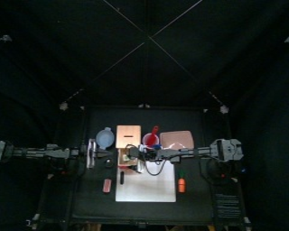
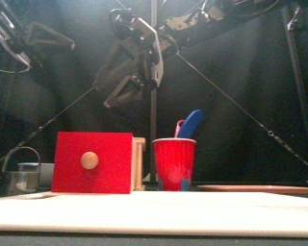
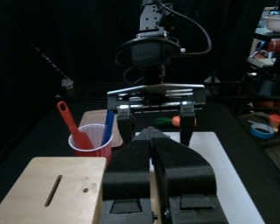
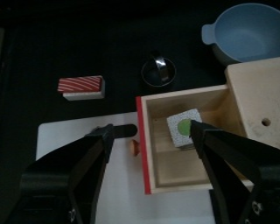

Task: Place sushi on board then cut the sushi with the knife then place the pieces on the plate
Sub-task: Place the sushi on the board

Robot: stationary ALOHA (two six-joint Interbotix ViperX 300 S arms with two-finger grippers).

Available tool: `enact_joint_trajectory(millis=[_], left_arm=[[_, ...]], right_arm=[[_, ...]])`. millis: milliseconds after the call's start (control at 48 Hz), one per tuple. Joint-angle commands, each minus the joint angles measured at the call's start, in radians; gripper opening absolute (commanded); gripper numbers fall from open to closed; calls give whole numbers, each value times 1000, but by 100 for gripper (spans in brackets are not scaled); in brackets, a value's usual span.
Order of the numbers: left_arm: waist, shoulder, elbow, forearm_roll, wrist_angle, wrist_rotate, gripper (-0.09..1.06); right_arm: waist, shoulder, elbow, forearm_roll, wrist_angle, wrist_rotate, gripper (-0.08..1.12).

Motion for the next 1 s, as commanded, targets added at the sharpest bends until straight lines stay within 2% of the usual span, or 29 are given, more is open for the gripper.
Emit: enact_joint_trajectory(millis=[21, 208, 771, 875, 1000], left_arm=[[3, 2, -8, 3, -3, 0, 30], [5, 0, -5, 3, -20, 0, 30], [21, 2, 0, 2, -29, 0, 30], [23, 2, 0, 0, -28, 0, 30], [23, 0, 2, -2, -32, -3, 30]], right_arm=[[-6, 8, -49, -81, 34, -3, 98], [-9, 49, -94, -179, 126, 0, 98], [-25, 117, -117, -212, 133, -17, 97], [-23, 124, -124, -210, 143, -17, 93], [-18, 133, -124, -207, 152, -9, 80]])
